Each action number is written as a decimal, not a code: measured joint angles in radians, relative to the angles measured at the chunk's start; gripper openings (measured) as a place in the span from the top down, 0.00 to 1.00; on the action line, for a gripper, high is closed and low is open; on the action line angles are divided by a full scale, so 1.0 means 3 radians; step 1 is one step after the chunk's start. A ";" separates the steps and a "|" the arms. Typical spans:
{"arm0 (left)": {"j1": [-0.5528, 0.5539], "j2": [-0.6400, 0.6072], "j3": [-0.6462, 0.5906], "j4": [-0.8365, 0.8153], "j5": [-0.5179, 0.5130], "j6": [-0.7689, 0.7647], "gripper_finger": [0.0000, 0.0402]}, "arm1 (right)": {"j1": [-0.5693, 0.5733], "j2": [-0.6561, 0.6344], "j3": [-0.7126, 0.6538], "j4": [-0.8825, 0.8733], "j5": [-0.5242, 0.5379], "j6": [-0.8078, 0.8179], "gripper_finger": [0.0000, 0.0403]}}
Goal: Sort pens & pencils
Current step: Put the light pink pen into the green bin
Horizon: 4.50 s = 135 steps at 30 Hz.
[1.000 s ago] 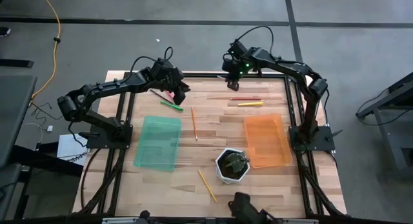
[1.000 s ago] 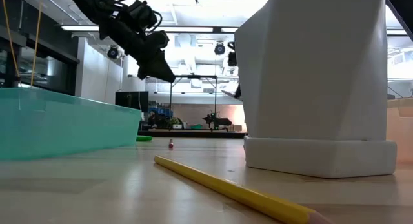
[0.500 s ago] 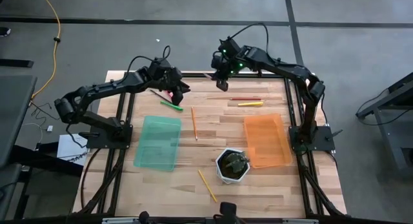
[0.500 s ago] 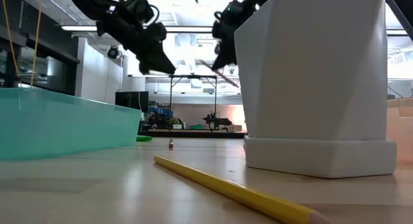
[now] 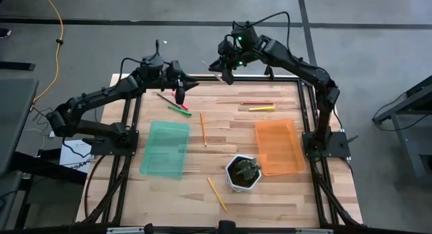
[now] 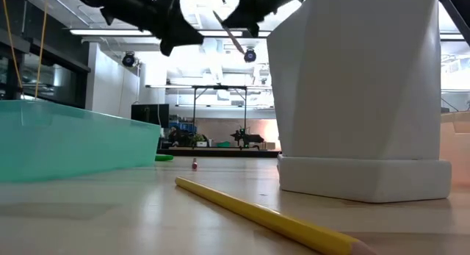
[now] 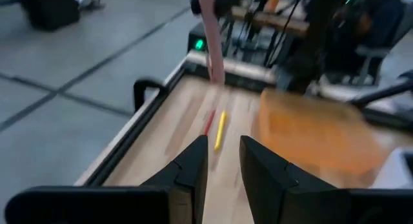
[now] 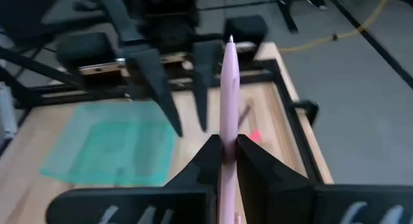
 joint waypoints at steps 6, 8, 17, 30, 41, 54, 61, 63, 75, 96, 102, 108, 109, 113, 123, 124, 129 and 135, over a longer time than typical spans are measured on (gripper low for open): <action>0.0000 -0.0006 0.0000 0.0301 0.0193 -0.0238 0.80 | 0.0167 0.0000 0.0133 0.0115 -0.0110 0.0055 0.96; 0.0000 -0.0006 0.0000 0.0404 0.0253 -0.0254 0.80 | 0.0212 0.0000 0.0143 0.0192 -0.0120 0.0087 0.96; 0.0000 -0.0004 0.0000 0.0783 0.0559 -0.0464 0.80 | 0.0290 0.0000 0.0146 0.0346 -0.0120 0.0133 0.96; 0.0000 -0.0004 0.0000 0.0844 0.0683 -0.0511 0.80 | 0.0288 0.0001 0.0146 0.0618 -0.0297 0.0315 0.96; 0.0000 -0.0004 0.0000 0.1064 0.0669 -0.0600 0.80 | 0.0288 0.0001 0.0146 0.0646 -0.0336 0.0321 0.96; -0.0158 -0.0002 0.0000 0.1221 0.0652 -0.0649 0.80 | 0.0288 0.0001 0.0146 0.0643 -0.0530 0.0325 0.96; -0.0247 0.0027 0.0000 0.1213 0.0610 -0.0649 0.80 | 0.0329 0.0003 0.0146 0.0658 -0.0542 0.0319 0.96; -0.0242 0.0028 0.0000 0.1212 0.0601 -0.0650 0.80 | 0.0335 0.0004 0.0144 0.0654 -0.0539 0.0318 0.96; -0.0243 0.0028 0.0000 0.1213 0.0589 -0.0651 0.81 | 0.0353 0.0005 0.0144 0.0650 -0.0539 0.0323 0.96; -0.0243 0.0027 0.0000 0.1245 0.0589 -0.0639 0.91 | 0.0368 0.0005 0.0144 0.0657 -0.0537 0.0317 0.92; -0.0241 0.0027 0.0000 0.1249 0.0574 -0.0645 0.96 | 0.0368 0.0005 0.0144 0.0660 -0.0527 0.0368 0.74; -0.0241 0.0027 0.0000 0.1246 0.0575 -0.0644 0.91 | 0.0326 0.0005 0.0143 0.0771 -0.0524 0.0380 0.63; -0.0241 0.0027 0.0000 0.1245 0.0576 -0.0642 0.91 | 0.0310 0.0005 0.0143 0.0793 -0.0525 0.0385 0.62; -0.0241 0.0023 0.0000 0.1192 0.0576 -0.0588 0.94 | 0.0183 0.0005 0.0143 0.0829 -0.0514 0.0416 0.58; -0.0239 -0.0178 0.0000 0.0480 0.0686 -0.0235 0.91 | -0.0291 -0.0075 0.0142 0.0680 -0.0798 0.0634 0.58; -0.0235 -0.0216 0.0000 0.0407 0.0699 -0.0211 0.91 | -0.0329 -0.0102 0.0142 0.0643 -0.0813 0.0640 0.58; -0.0125 -0.0453 0.0002 0.0008 0.0853 -0.0140 0.94 | -0.0472 -0.0234 0.0142 0.0436 -0.0852 0.0606 0.58; -0.0066 -0.0811 0.0003 -0.0762 0.1048 0.0019 0.93 | -0.0628 -0.0414 0.0142 -0.0041 -0.0853 0.0396 0.58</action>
